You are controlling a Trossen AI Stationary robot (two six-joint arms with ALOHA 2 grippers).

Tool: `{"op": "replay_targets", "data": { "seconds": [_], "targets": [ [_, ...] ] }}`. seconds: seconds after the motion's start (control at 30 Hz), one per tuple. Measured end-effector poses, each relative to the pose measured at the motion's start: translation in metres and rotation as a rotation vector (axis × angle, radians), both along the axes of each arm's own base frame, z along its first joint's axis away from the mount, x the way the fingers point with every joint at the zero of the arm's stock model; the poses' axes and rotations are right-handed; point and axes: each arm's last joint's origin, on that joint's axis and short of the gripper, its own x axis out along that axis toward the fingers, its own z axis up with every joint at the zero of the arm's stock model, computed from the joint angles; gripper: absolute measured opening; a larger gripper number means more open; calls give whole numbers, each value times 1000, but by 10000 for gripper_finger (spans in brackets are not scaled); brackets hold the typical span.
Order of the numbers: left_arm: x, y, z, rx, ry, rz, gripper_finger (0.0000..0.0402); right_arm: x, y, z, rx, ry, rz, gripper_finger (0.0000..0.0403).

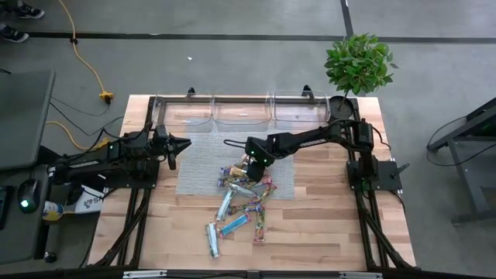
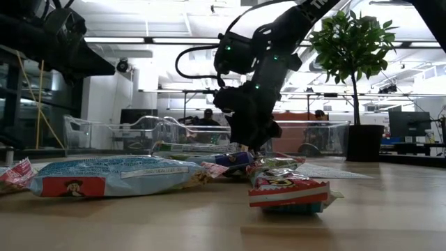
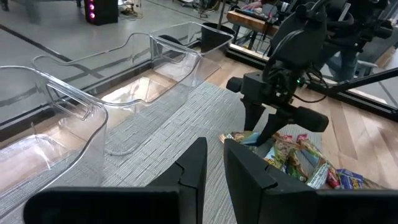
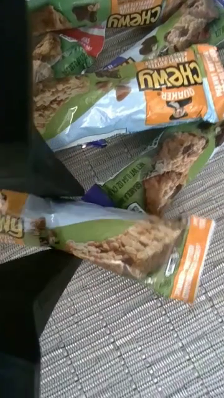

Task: Pick and place Granola Bars by type
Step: Put the yellow granola bar into the left transparent bin

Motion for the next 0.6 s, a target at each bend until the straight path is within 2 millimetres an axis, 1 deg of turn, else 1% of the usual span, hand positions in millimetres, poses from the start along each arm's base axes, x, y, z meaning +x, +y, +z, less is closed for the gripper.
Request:
{"op": "replay_targets", "data": {
  "seconds": [0.2,0.37,0.47,0.6],
  "targets": [
    [0,0,0,0,0,0,54,0,1,3,18,-12,7,68],
    [0,0,0,0,0,0,54,-1,-1,17,12,-64,10,40],
    [0,0,0,-1,0,0,54,-2,-4,30,1,-111,8,35],
    [0,0,0,-1,-1,0,54,-3,-12,59,-28,-241,7,42]
  ]
}}
